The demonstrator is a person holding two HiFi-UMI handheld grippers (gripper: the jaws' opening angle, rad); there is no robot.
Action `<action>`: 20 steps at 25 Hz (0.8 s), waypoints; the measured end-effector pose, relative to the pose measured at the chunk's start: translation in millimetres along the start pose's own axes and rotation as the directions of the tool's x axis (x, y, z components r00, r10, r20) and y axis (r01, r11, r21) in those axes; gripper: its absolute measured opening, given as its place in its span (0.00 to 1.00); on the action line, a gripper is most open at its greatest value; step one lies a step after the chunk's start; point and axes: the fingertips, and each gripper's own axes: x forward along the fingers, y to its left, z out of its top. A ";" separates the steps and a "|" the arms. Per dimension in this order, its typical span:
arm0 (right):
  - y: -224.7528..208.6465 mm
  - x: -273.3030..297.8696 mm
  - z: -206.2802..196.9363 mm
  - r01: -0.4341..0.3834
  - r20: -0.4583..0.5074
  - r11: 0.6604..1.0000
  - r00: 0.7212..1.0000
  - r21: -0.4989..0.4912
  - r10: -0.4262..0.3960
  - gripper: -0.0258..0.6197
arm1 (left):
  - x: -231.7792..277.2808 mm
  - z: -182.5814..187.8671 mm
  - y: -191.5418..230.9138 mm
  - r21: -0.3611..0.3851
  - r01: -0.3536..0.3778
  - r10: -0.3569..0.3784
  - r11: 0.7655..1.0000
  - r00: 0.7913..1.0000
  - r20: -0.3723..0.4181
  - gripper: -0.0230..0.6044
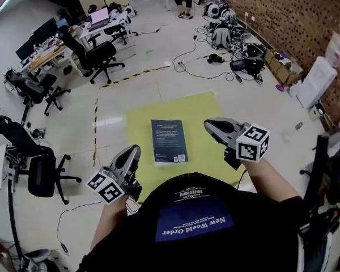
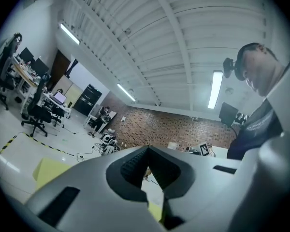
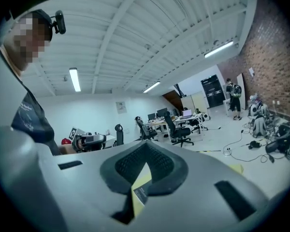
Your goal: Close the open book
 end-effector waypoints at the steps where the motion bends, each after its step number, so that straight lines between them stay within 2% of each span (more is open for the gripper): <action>1: -2.4 -3.5 -3.5 0.009 -0.001 1.000 1.000 0.008 -0.009 0.02 | 1.4 -3.3 0.2 -0.005 0.003 -0.003 1.000 1.000 -0.007 0.05; 7: -9.8 -2.1 -18.3 -0.009 -0.030 1.000 1.000 0.009 0.009 0.01 | 2.3 -13.7 1.2 -0.012 -0.004 0.004 1.000 1.000 -0.005 0.05; 20: -6.7 1.2 -23.3 -0.051 -0.057 0.998 0.997 -0.037 0.049 0.01 | 9.7 -18.3 1.9 -0.017 -0.003 0.003 1.000 1.000 0.000 0.05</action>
